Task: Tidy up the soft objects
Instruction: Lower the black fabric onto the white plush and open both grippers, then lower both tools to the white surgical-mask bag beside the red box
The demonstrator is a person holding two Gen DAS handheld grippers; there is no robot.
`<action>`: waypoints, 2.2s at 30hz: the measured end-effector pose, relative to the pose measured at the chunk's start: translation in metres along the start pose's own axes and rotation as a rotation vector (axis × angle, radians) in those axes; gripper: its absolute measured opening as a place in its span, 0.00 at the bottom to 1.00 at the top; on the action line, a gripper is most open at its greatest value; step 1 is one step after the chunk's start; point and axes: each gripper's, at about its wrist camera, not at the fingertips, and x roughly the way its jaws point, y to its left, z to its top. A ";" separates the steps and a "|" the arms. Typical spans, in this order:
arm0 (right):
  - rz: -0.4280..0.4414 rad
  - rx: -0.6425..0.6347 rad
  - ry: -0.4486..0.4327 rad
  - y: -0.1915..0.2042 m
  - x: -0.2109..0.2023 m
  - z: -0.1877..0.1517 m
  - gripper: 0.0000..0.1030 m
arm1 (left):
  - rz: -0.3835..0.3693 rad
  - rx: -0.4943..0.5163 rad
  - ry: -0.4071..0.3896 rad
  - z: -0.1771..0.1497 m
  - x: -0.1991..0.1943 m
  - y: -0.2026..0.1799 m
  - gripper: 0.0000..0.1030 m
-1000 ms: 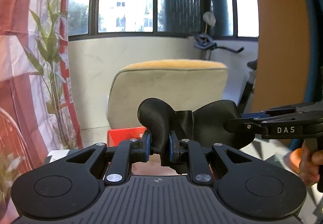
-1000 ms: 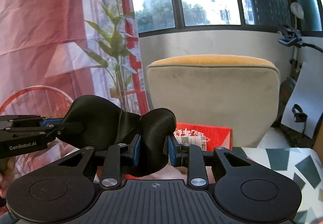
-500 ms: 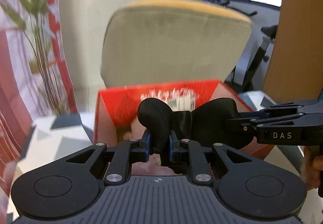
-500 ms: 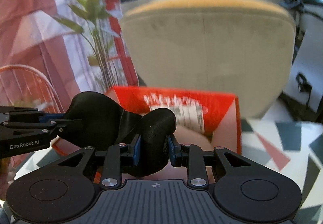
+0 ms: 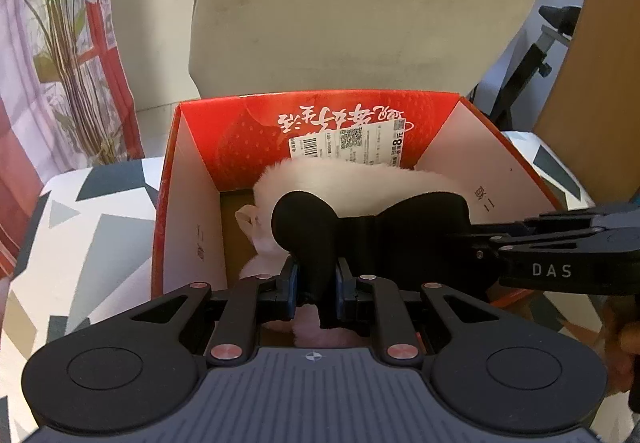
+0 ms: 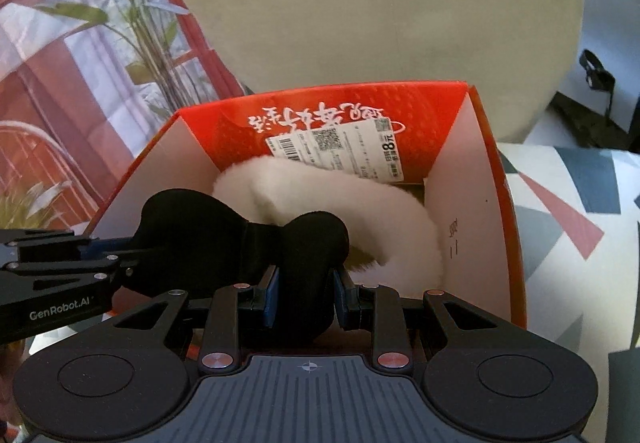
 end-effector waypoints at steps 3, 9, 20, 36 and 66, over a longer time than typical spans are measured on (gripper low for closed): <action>-0.012 0.024 0.012 -0.005 0.000 -0.001 0.25 | -0.011 0.012 0.010 0.001 0.001 -0.001 0.24; -0.087 -0.021 -0.021 -0.001 -0.010 -0.004 0.39 | 0.002 0.059 -0.021 -0.001 -0.011 -0.005 0.62; -0.072 -0.051 -0.179 0.001 -0.073 -0.024 0.96 | -0.017 -0.032 -0.174 -0.019 -0.077 0.012 0.95; -0.049 -0.063 -0.117 -0.006 -0.090 -0.101 1.00 | -0.046 -0.161 -0.060 -0.097 -0.080 0.031 0.98; 0.116 0.158 0.193 -0.039 -0.018 -0.100 1.00 | -0.238 -0.249 0.111 -0.118 -0.029 0.032 0.76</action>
